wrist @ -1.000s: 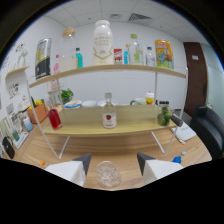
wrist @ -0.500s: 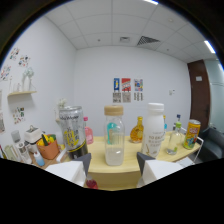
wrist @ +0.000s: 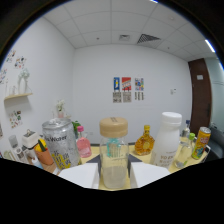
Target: Make me a cup of Mount Fuji.
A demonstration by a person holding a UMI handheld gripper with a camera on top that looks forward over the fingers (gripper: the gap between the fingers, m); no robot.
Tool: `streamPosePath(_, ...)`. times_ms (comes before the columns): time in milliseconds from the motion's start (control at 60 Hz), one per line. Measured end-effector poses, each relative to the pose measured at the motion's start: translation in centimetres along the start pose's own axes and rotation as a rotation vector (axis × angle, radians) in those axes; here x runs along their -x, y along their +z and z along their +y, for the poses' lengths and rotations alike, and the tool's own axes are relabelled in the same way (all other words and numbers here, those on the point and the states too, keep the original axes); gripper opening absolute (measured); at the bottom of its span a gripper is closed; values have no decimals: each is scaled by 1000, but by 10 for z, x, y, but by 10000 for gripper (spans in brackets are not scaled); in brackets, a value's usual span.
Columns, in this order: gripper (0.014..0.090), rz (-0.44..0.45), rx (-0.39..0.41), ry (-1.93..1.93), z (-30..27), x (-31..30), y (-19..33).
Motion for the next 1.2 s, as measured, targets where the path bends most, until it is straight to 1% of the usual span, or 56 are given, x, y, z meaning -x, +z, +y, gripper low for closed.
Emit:
streamPosePath(67,409,-22,-1,-1,-3,4,-8)
streamPosePath(250,403,-83,-75,-13,-20,13,-55)
streamPosePath(300,403,-99,-91,1,-17,13,-69)
streamPosePath(383,402,-125,-87,7,4,13,-89)
streamPosePath(417,400,-126,-77,12,20,12,-92)
streamPosePath(517,400,-120,-4,34,82,7,-100)
streamPosePath(617,400,-102,54,25,153,0,-97)
streamPosePath(683,400,-97,108,36,197,0,-96)
streamPosePath(750,401,-99,121,56,230,2,-92)
streamPosePath(800,403,-96,149,70,252,2,-90)
streamPosePath(900,402,-94,185,129,280,3,-83)
streamPosePath(1000,400,-124,203,344,291,10,-78)
streamPosePath(1067,401,-160,187,556,284,13,-78)
streamPosePath(1200,401,-162,158,896,276,3,-70)
